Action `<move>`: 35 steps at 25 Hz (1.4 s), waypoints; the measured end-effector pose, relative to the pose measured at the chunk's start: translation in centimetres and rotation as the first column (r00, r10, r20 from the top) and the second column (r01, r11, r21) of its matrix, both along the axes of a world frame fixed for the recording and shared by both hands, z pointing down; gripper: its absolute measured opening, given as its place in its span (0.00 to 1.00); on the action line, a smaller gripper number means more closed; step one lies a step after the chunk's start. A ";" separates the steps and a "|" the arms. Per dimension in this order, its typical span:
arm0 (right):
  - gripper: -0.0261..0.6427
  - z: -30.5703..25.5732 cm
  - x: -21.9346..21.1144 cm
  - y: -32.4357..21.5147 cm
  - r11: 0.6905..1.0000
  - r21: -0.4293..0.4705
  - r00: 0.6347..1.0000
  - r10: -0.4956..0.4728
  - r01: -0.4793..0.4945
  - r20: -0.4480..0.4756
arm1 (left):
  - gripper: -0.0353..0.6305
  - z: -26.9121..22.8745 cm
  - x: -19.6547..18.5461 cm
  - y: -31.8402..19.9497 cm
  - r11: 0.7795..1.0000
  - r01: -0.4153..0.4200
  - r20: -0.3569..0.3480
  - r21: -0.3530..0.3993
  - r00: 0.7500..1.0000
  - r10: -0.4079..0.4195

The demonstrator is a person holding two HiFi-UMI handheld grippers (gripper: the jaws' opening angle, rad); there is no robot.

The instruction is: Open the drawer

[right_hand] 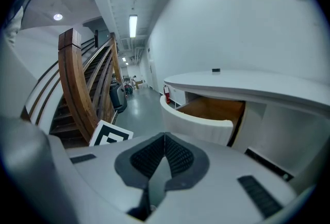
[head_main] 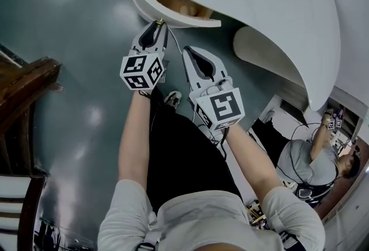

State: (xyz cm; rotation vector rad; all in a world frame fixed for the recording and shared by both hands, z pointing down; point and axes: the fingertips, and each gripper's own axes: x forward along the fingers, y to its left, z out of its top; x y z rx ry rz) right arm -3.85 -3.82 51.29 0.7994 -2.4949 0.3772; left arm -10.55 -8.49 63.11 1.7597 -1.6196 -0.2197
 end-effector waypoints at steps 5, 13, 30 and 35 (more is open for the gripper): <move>0.06 -0.6 -0.1 0.7 1.000 -0.003 1.000 0.004 -0.004 0.013 | 0.21 -0.2 0.1 1.3 1.000 -0.002 -0.001 -0.011 1.000 0.002; 0.06 -0.7 0.1 1.9 1.000 -0.012 1.000 -0.005 0.005 0.021 | 0.21 0.0 -0.1 2.6 1.000 0.016 -0.011 -0.011 1.000 -0.016; 0.06 -1.1 0.2 4.7 0.999 -0.031 0.999 -0.027 0.028 0.046 | 0.21 0.1 -0.5 5.4 0.999 0.033 0.001 -0.014 0.999 -0.033; 0.06 -1.1 0.3 4.9 0.999 -0.031 0.998 -0.030 0.032 0.053 | 0.21 0.1 -0.6 6.2 0.999 0.048 0.001 -0.013 0.999 -0.048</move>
